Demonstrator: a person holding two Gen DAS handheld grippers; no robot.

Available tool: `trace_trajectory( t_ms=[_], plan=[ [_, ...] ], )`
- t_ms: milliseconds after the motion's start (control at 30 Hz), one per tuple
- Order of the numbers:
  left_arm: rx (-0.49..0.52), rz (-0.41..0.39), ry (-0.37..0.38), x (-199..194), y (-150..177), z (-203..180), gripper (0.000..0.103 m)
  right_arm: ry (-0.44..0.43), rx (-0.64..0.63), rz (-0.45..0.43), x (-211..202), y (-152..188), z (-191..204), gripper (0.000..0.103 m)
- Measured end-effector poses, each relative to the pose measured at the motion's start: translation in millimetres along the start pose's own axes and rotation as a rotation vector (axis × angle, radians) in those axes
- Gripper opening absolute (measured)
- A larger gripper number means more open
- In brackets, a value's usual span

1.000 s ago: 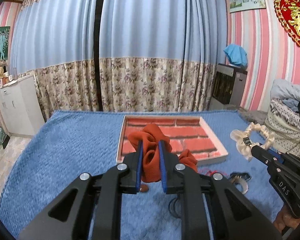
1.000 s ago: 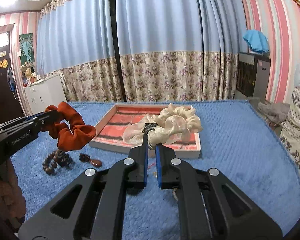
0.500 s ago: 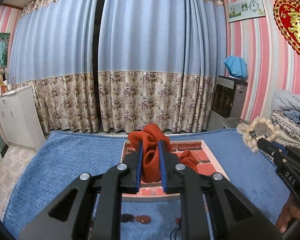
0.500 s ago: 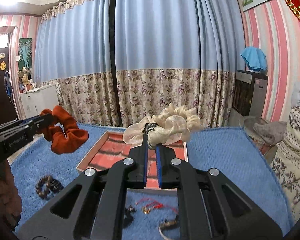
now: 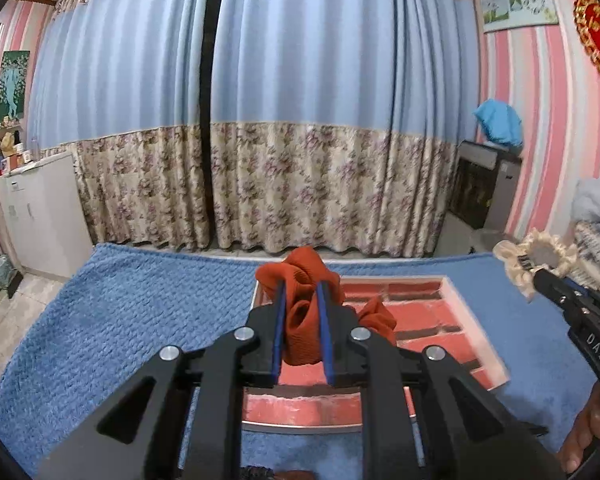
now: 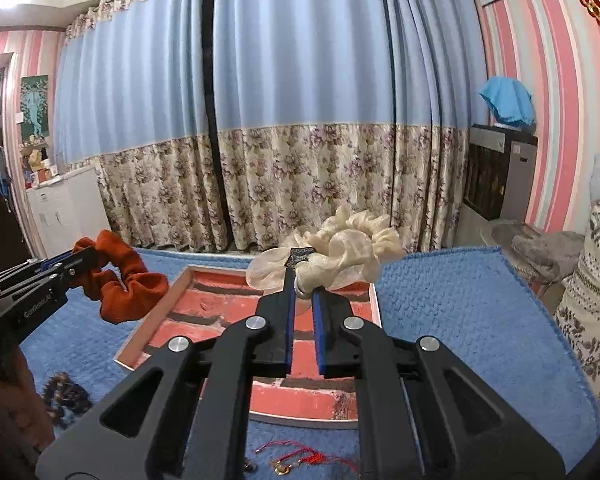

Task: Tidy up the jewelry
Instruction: 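Lift both scrunchies and carry them over the brick-lined tray, then lower both scrunchies into the tray and open both tools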

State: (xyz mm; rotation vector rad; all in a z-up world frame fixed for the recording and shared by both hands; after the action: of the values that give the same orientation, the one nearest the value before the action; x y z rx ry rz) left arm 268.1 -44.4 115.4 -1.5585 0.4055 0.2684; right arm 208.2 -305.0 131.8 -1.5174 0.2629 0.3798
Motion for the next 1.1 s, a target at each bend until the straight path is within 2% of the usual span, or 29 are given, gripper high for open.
trace_trajectory(
  t_ms=[200,400,633,833,1100],
  plan=[
    [-0.007,0.031,-0.003,34,30,3,0.015,-0.026,0.015,0.080,40,31,-8,0.009],
    [0.006,0.112,-0.012,64,53,2,0.015,-0.039,0.021,0.165,66,54,-6,0.009],
    [0.005,0.158,-0.013,82,65,3,0.015,-0.052,0.042,0.234,83,69,-8,0.010],
    [0.014,0.208,-0.050,93,74,5,0.015,-0.045,0.023,0.274,91,71,-5,0.011],
    [0.022,0.237,-0.044,98,80,4,0.015,-0.004,0.003,0.318,93,74,-5,0.014]
  ],
)
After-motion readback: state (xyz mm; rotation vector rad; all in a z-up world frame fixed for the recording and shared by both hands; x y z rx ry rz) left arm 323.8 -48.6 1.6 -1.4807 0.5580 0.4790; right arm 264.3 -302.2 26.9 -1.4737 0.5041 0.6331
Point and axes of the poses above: each gripper's, at about its wrist camera, not at the fingertips, and x roughly the way its jaws point, z to its left, y to its underside, the point moved 1 cm from there along x, roughly the way its jaws point, and after that the axes turned 1 degree about -z, right-handed, at the moved point
